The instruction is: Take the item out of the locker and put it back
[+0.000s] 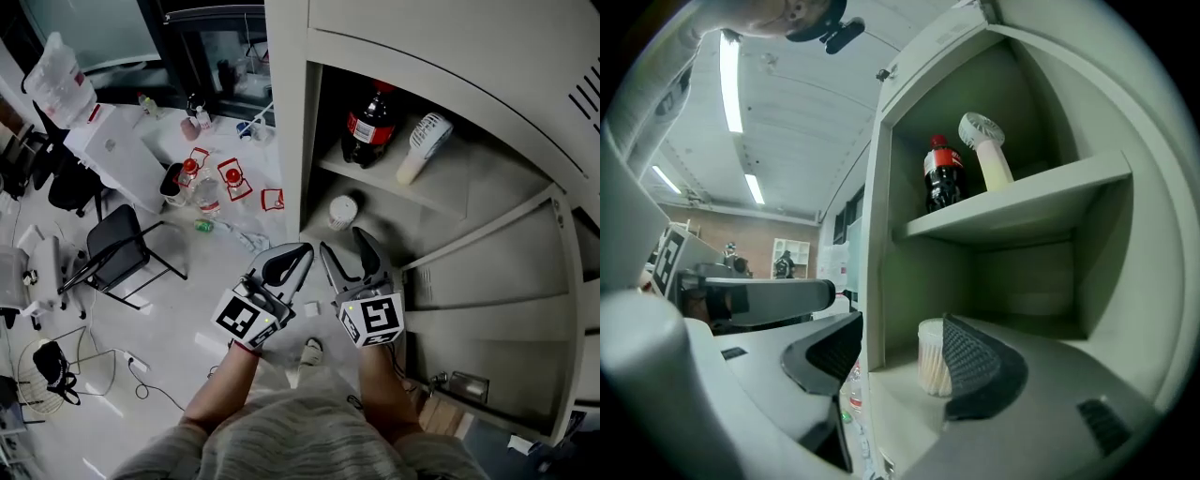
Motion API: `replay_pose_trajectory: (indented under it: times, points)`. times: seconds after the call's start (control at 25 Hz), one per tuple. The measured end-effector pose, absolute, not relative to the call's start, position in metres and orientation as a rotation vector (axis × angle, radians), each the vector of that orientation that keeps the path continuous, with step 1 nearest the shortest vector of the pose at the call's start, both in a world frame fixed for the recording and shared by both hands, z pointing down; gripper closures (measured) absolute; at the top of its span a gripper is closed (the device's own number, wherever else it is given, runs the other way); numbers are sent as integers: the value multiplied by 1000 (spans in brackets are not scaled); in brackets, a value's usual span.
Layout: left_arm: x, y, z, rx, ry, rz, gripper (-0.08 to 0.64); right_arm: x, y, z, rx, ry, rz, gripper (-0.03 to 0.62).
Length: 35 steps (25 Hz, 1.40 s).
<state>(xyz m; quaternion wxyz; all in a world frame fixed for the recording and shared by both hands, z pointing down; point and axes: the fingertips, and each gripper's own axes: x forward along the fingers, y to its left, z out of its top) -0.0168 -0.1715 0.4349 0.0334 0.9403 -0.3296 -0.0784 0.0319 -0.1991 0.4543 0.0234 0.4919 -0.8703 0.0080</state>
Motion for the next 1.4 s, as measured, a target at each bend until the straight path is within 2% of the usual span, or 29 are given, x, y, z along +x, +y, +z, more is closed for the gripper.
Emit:
replay_pose_trajectory:
  times: [0.68,1.4]
  points:
    - [-12,-167,442,2884,-998,-226,551,46,-264,487,1625,-2447,234,284]
    - [-13,-169,443,2872,-994,-219,551,42,-282,504,1609,-2357,232,293]
